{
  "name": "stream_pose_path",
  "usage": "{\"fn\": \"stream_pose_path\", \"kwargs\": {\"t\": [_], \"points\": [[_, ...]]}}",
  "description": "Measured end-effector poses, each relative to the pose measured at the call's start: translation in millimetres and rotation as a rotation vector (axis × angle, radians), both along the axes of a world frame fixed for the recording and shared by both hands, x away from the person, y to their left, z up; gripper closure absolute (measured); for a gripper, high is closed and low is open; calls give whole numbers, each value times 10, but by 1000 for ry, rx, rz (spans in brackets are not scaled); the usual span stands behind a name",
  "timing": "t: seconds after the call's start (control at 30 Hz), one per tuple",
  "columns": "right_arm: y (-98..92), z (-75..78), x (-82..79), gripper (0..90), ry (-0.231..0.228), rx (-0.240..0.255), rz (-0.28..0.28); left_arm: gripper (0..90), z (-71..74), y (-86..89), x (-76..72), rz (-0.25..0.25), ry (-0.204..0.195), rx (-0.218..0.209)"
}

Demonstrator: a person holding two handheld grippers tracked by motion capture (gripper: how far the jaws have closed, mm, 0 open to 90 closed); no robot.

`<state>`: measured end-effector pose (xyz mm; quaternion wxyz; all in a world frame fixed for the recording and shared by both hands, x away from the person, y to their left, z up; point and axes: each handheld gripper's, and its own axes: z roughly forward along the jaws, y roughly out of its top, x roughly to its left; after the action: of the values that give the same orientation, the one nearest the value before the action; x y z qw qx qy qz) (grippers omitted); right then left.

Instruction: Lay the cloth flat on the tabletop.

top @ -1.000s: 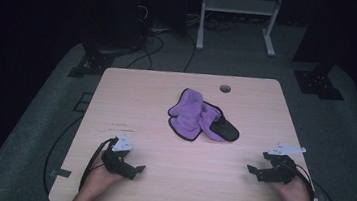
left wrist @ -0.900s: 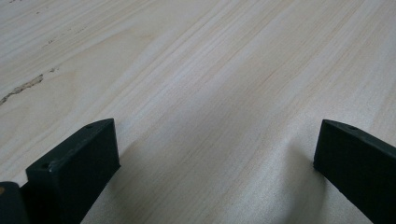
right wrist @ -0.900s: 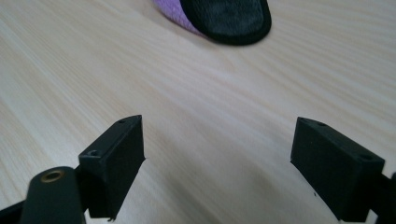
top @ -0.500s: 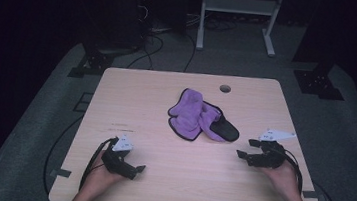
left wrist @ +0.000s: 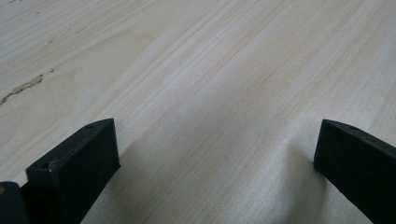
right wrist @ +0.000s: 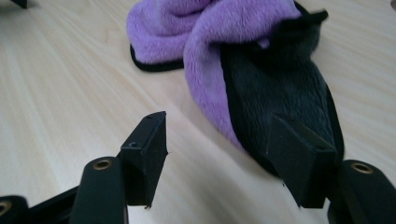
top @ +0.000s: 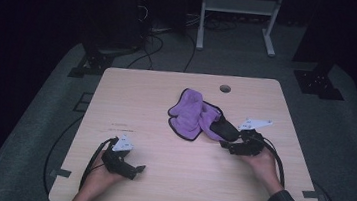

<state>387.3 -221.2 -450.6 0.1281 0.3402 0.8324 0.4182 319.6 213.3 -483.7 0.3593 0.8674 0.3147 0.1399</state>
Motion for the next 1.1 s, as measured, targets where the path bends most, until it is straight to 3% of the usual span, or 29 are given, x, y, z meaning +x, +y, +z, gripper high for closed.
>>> {"fn": "stream_pose_path", "kwargs": {"t": [0.1, 0.17, 0.27, 0.57, 0.63, 0.87, 1.1], "points": [[78, -16, 32, 396, -15, 7, 2, 0, 0, 0, 0, 0, 0, 0], [202, -45, 109, 393, 9, 3, 26, 0, -1, -1, 0, 0, -1, -1], [320, -57, 156, 419, -12, 18, 21, 0, 0, 0, 0, 0, 0, 0], [584, -87, 355, 447, -10, 16, 2, 0, -1, 0, 0, 0, 0, -1], [630, -106, 405, 476, -15, 1, -9, 0, 0, 0, 0, 0, 0, 0], [623, -162, 527, 793, -20, -5, -39, 0, -1, 0, 0, 0, 0, -1], [535, -4, 471, 829, -39, 23, -34, 0, -1, 0, 0, 0, 0, -1]]}}
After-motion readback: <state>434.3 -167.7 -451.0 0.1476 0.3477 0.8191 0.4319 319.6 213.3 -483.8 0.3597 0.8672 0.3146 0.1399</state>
